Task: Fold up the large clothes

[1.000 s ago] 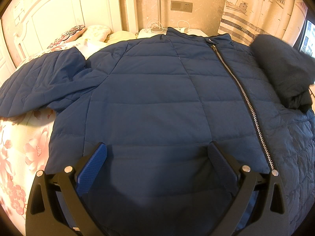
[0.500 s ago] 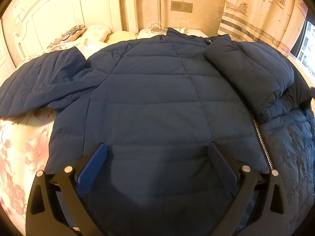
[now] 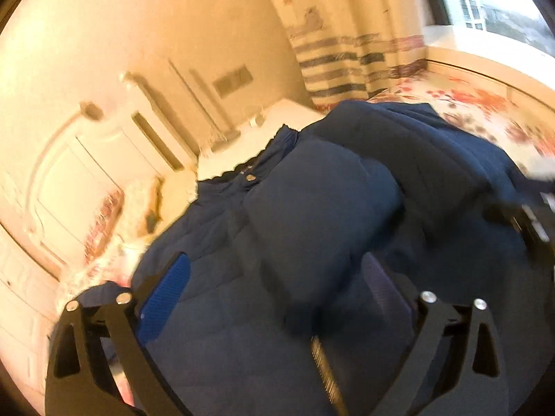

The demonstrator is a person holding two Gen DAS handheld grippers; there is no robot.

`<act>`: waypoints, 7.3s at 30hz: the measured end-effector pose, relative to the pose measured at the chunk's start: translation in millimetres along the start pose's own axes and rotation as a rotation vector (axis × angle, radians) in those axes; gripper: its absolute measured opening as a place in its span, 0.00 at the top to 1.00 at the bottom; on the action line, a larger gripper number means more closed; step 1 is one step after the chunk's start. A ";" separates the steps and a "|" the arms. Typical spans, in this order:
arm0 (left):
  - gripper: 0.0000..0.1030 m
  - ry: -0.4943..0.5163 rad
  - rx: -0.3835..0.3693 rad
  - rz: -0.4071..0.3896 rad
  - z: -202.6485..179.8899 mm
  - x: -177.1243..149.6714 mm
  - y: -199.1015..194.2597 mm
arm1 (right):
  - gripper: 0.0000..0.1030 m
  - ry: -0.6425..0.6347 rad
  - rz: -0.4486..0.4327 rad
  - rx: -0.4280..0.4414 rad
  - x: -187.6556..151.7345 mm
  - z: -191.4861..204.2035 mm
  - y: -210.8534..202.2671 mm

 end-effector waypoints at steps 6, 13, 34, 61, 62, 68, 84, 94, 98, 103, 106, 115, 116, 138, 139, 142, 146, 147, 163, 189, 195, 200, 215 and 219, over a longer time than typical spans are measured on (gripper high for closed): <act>0.74 0.006 -0.164 0.063 -28.2 -6.9 25.5 | 0.19 0.001 0.007 -0.006 -3.7 -2.7 -0.9; 0.89 -0.341 -0.305 -0.081 45.0 -15.2 -14.9 | 0.18 0.007 0.006 0.001 -4.0 -2.8 -1.1; 0.27 0.222 0.044 0.000 -30.2 -21.8 26.1 | 0.14 -0.005 0.020 0.003 -2.8 0.5 5.7; 0.13 -0.939 -0.176 -0.127 186.7 -137.6 -33.5 | 0.13 -0.005 0.017 0.001 -2.2 0.0 6.6; 0.13 -0.786 -0.116 -0.088 174.8 -124.1 -29.1 | 0.14 -0.008 0.017 -0.004 -2.1 -0.3 6.6; 0.08 -0.508 -0.052 0.173 133.7 -147.5 39.4 | 0.23 0.008 -0.007 -0.026 -0.9 -5.5 1.4; 0.02 -0.612 -0.082 0.140 146.4 -159.4 34.6 | 0.41 -0.449 0.097 -0.230 3.6 44.4 35.1; 0.02 -0.632 -0.108 0.108 147.9 -157.8 31.1 | 0.42 -0.386 -0.039 -0.240 72.5 67.9 12.7; 0.02 -0.661 -0.137 0.096 151.0 -159.0 30.6 | 0.40 -0.403 0.135 -0.246 69.2 67.2 81.6; 0.02 -0.627 -0.106 0.124 147.1 -158.2 34.8 | 0.38 -0.327 0.129 -0.271 86.1 64.2 84.1; 0.02 -0.598 -0.081 0.141 143.8 -157.6 36.4 | 0.15 -0.281 0.022 -0.256 109.9 67.1 80.6; 0.02 -0.601 -0.089 0.140 147.3 -159.1 36.8 | 0.10 -0.224 0.086 -0.340 121.0 45.7 105.8; 0.02 -0.600 -0.088 0.141 147.1 -159.0 37.2 | 0.10 -0.237 0.039 -0.320 121.8 50.5 97.6; 0.02 -0.599 -0.089 0.143 146.7 -158.7 38.1 | 0.32 -0.503 0.025 -0.144 18.9 144.4 29.3; 0.02 -0.600 -0.090 0.143 147.2 -159.0 38.0 | 0.32 -0.516 0.028 -0.132 16.4 146.0 29.3; 0.02 -0.619 -0.110 0.124 148.8 -158.5 35.3 | 0.32 -0.594 0.119 -0.132 -20.1 149.8 50.7; 0.02 -0.899 -0.239 -0.050 204.5 -163.3 2.2 | 0.29 -0.519 0.096 -0.091 -16.5 136.6 54.3; 0.02 -0.991 -0.244 -0.088 225.9 -169.7 -5.1 | 0.28 -0.517 0.095 -0.089 -16.9 135.7 55.7; 0.94 -1.705 0.083 -0.136 505.6 -344.1 7.6 | 0.23 -0.503 0.099 -0.078 -19.9 135.3 57.3; 0.13 -0.263 -0.319 -0.167 75.6 -65.8 -52.1 | 0.20 -0.445 0.106 -0.020 -19.1 134.2 55.3; 0.34 -0.635 -0.115 -0.168 173.2 -123.2 -59.5 | 0.20 -0.457 0.103 -0.036 -19.5 134.9 55.0; 0.46 -0.635 -0.020 0.089 182.1 -163.7 -18.7 | 0.19 -0.462 0.104 -0.046 -20.2 135.7 55.3; 0.47 -0.847 -0.158 0.084 194.8 -210.9 8.7 | 0.20 -0.868 -0.108 -0.037 -37.6 260.1 14.2; 0.47 -0.935 -0.087 0.034 212.4 -218.0 -4.1 | 0.20 -1.001 -0.105 -0.029 -50.7 313.9 35.8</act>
Point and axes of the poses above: each gripper's, at about its wrist camera, not at the fingertips, and y roughly the way its jaws point, z to its left, x to its top, the point moved 9 cm from there along y, roughly the way its jaws point
